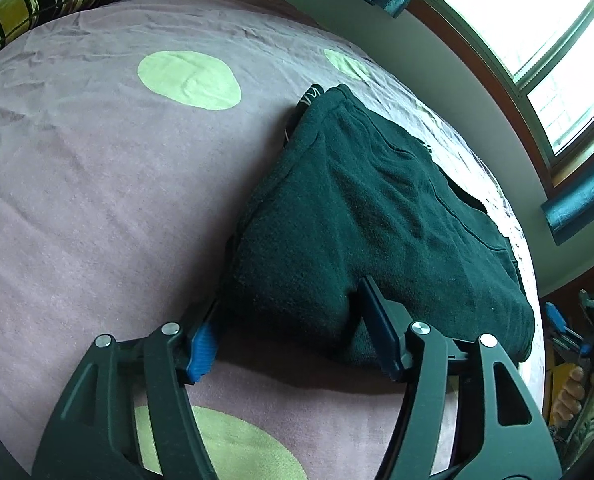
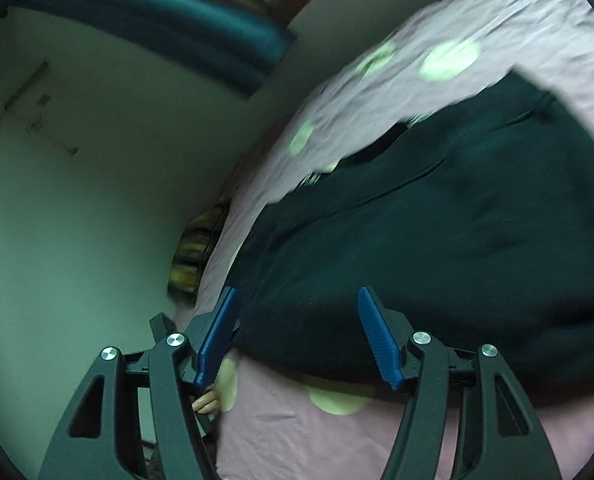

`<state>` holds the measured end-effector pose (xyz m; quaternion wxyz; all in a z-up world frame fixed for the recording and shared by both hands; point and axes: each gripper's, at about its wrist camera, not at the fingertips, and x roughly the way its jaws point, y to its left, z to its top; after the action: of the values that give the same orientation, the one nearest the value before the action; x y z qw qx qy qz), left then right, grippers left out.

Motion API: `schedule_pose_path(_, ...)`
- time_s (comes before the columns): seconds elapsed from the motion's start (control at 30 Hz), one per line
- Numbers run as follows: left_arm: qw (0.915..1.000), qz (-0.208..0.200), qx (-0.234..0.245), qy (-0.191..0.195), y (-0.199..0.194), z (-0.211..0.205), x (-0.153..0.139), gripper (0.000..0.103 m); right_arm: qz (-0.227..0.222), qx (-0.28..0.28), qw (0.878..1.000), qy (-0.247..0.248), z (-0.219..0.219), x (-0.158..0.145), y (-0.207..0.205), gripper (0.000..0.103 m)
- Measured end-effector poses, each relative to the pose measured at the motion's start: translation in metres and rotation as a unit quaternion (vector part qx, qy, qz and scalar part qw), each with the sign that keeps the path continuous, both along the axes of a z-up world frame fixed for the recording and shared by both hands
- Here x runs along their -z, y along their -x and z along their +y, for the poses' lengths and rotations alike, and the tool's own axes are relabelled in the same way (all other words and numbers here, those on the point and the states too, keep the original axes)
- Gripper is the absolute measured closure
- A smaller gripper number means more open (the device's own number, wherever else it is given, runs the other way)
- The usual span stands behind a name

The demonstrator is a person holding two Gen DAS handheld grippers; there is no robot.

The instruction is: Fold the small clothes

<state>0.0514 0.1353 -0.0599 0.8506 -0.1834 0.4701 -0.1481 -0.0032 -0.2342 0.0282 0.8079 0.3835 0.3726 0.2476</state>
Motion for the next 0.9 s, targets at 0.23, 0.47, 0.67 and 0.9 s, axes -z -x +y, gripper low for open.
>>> schedule_pose_path(0.23,0.9996,0.012,-0.006,0.025,-0.004,0.003,-0.001,0.035,0.101,-0.007,0.994,0.048,0.038,0.061,-0.043,0.054)
schedule_pose_path(0.47,0.9985,0.021,-0.012,0.049,-0.008,0.006,-0.001,0.032,0.056,-0.002,0.996,0.07,0.04,0.019,-0.041,0.033)
schedule_pose_path(0.67,0.999,0.023,-0.013,0.036,-0.008,0.003,-0.001,0.031,0.112,-0.036,0.987,0.106,0.056,0.061,-0.081,0.03)
schedule_pose_path(0.9,0.9985,0.029,-0.022,0.04,-0.018,-0.002,0.001,0.028,0.062,-0.005,0.99,0.13,0.06,0.02,-0.066,0.029)
